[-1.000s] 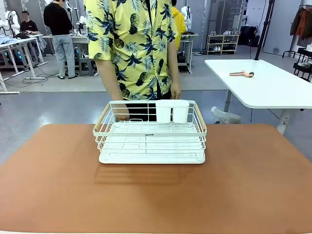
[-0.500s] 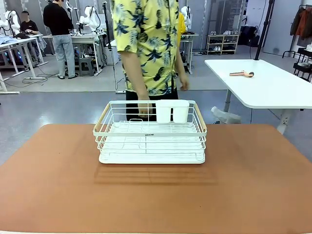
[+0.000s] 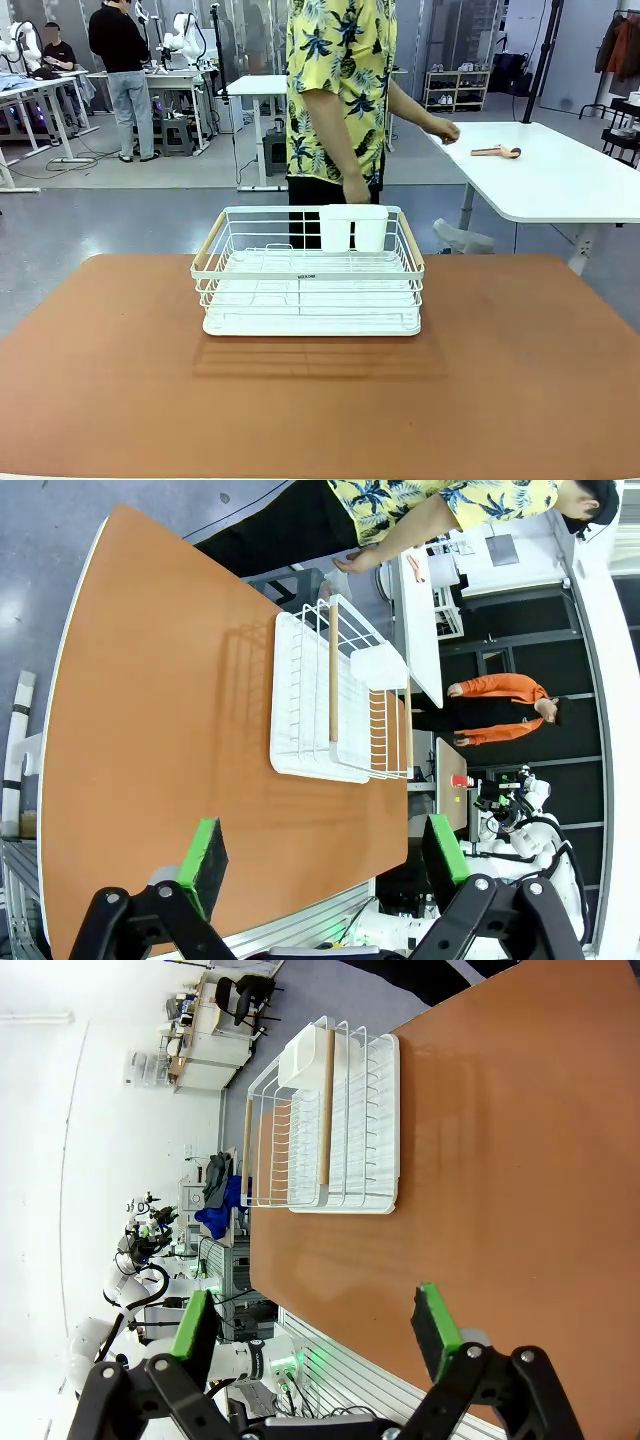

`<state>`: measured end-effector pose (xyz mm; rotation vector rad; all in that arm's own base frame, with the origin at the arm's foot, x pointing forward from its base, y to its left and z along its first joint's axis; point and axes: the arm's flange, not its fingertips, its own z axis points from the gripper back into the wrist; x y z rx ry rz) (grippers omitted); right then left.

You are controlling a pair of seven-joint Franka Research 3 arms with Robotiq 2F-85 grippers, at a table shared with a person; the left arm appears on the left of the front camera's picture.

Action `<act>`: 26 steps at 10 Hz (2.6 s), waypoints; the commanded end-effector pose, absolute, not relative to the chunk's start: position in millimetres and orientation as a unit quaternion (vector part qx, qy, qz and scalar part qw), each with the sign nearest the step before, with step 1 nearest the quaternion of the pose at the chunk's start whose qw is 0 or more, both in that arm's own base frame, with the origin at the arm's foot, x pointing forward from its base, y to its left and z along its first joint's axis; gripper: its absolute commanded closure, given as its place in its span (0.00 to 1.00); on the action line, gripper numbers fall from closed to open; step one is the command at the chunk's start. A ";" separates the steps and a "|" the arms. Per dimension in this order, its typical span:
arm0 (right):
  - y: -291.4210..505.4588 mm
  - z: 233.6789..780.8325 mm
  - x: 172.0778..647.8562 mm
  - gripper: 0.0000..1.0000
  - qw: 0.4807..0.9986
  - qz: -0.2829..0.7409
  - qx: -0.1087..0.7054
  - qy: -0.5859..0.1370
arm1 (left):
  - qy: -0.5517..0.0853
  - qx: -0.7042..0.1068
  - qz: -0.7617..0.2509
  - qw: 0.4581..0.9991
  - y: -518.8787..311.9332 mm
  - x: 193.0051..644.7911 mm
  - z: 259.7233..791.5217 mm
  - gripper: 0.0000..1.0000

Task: Clean the table.
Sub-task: Pick up the Lint Roller when the human hands it over.

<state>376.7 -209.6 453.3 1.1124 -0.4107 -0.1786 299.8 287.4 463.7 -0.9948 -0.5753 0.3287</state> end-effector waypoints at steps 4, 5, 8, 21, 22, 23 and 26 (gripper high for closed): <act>-209.7 454.7 375.7 0.00 0.824 -0.083 0.526 -0.194 | -0.273 -0.470 0.153 0.825 288.9 297.8 464.0 0.00; -209.7 454.7 375.7 0.00 0.824 -0.083 0.526 -0.194 | -0.273 -0.470 0.153 0.825 288.9 297.8 464.0 0.00; -209.7 454.7 375.7 0.00 0.824 -0.083 0.526 -0.194 | -0.273 -0.470 0.153 0.825 288.9 297.8 464.0 0.00; -209.7 454.7 375.7 0.00 0.824 -0.083 0.526 -0.194 | -0.273 -0.470 0.153 0.825 288.9 297.8 464.0 0.00; -209.7 454.7 375.7 0.00 0.824 -0.083 0.526 -0.194 | -0.273 -0.470 0.153 0.825 288.9 297.8 464.0 0.00; -209.7 454.7 375.7 0.00 0.824 -0.083 0.526 -0.194 | -0.273 -0.470 0.153 0.825 288.9 297.8 464.0 0.00; -209.7 454.7 375.7 0.00 0.824 -0.083 0.526 -0.194 | -0.273 -0.470 0.153 0.825 288.9 297.8 464.0 0.00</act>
